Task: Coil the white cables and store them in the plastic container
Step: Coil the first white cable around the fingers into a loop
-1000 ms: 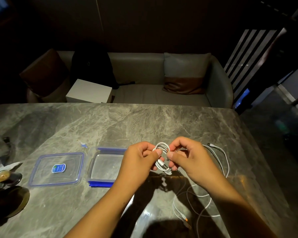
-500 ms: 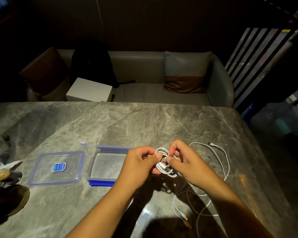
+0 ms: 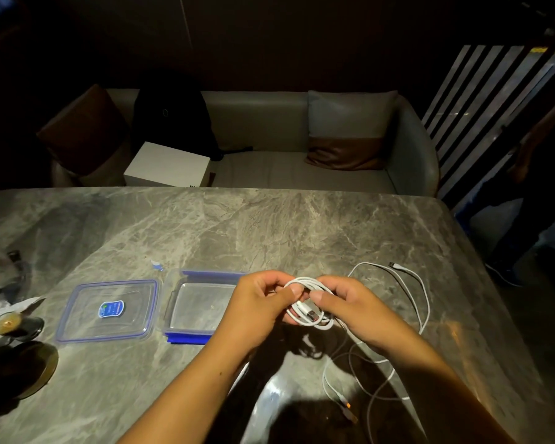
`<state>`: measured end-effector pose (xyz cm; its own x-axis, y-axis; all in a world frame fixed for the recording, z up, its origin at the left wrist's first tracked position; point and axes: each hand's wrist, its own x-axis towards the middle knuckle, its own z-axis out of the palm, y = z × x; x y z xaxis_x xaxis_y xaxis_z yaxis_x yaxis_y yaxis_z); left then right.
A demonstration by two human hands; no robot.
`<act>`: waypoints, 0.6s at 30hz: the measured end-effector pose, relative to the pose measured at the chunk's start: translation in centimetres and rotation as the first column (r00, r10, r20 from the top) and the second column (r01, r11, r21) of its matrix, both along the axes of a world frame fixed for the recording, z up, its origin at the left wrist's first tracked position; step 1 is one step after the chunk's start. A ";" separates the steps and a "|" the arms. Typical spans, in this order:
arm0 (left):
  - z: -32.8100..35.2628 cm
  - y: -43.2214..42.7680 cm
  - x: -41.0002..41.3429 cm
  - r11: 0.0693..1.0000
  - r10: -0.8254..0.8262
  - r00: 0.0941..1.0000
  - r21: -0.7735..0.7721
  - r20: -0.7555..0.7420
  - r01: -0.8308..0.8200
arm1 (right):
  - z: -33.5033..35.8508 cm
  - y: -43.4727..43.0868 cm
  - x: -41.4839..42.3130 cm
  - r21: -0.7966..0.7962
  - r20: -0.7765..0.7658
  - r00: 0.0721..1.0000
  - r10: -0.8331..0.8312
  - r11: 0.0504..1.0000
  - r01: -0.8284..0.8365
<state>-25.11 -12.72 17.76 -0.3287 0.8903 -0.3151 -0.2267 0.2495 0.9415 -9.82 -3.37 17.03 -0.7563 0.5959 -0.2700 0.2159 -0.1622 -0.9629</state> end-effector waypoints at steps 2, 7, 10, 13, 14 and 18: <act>0.1 -0.1 -0.2 1.000 0.016 1.000 -0.006 -0.007 -0.016 | -0.1 -0.1 0.3 -0.021 -0.026 0.999 -0.045 0.999 0.045; -0.1 -0.1 -0.1 1.000 0.007 0.999 -0.009 -0.052 -0.007 | -0.5 -0.3 0.6 -0.518 -0.109 0.976 -0.190 0.849 0.107; -0.4 -0.1 0.0 1.000 -0.004 0.997 -0.018 -0.071 0.003 | -0.3 -0.3 0.3 -0.687 -0.072 0.978 -0.198 0.720 0.095; -0.6 -0.3 -0.1 0.999 -0.035 0.995 -0.034 -0.090 0.032 | -0.1 -0.3 0.0 -0.779 -0.083 0.971 -0.224 0.623 0.077; -0.7 -0.4 -0.2 0.998 -0.047 0.995 -0.038 -0.087 0.043 | 0.0 -0.3 -0.1 -0.805 -0.078 0.968 -0.237 0.588 0.079; -0.7 -0.6 -0.2 0.995 -0.084 0.995 -0.052 -0.049 0.082 | 0.4 -0.4 -0.5 -0.741 0.025 0.936 -0.352 0.622 0.253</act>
<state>-25.34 -13.34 17.02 -0.2711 0.8990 -0.3440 -0.1550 0.3120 0.9374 -10.29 -3.78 17.44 -0.6231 0.4476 -0.6414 -0.0750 -0.8505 -0.5207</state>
